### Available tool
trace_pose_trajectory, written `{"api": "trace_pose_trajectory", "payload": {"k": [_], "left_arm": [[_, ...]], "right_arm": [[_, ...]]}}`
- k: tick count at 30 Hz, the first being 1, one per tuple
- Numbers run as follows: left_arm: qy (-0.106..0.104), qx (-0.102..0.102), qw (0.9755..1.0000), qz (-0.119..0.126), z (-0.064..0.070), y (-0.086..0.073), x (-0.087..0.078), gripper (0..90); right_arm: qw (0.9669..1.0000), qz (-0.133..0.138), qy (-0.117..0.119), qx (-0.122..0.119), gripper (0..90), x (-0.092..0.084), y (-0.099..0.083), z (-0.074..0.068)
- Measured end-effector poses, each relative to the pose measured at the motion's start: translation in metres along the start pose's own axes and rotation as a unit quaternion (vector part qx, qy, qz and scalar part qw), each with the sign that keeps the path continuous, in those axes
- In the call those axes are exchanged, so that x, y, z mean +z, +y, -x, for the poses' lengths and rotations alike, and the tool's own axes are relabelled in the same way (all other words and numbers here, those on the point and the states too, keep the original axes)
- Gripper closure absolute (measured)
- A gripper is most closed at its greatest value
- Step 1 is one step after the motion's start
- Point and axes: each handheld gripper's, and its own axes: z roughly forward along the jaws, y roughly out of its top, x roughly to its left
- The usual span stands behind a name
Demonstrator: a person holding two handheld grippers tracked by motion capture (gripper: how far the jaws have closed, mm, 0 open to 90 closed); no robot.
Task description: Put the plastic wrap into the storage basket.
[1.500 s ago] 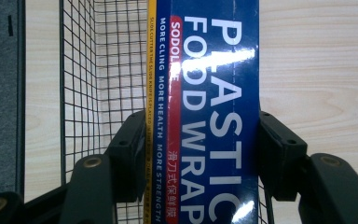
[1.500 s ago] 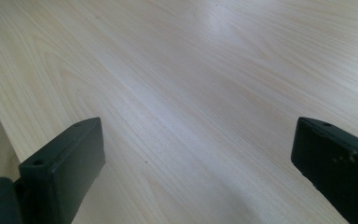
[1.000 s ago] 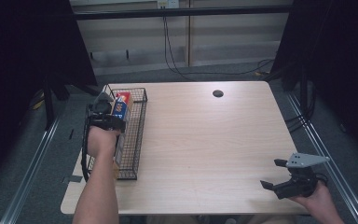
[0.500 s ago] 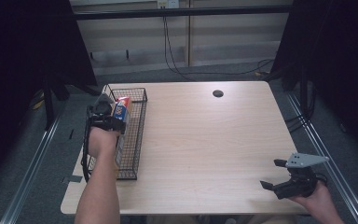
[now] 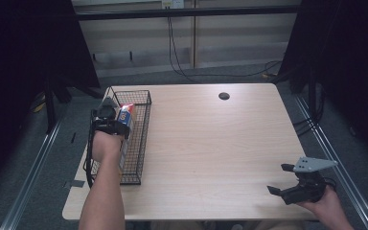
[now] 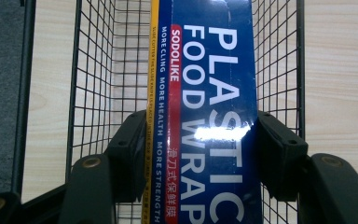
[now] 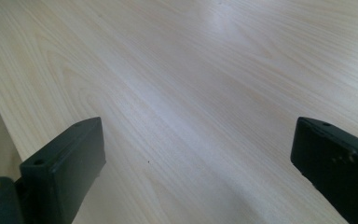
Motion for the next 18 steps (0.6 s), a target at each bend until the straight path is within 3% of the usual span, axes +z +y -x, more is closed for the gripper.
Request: {"api": "trace_pose_trajectory", "payload": {"k": [14,18], "left_arm": [[-0.002,-0.012,0.9999,-0.007,-0.0015,-0.0003,0.0028,42.1],[0.004,-0.004,0.9999,-0.010,-0.0017,-0.0001,0.0043,42.0]], "right_arm": [[1.0000,0.001,0.002,-0.001,2.9,0.0000,-0.0001,0.0001],[1.0000,0.002,0.000,0.000,2.9,-0.0002,0.0000,0.0002]]}}
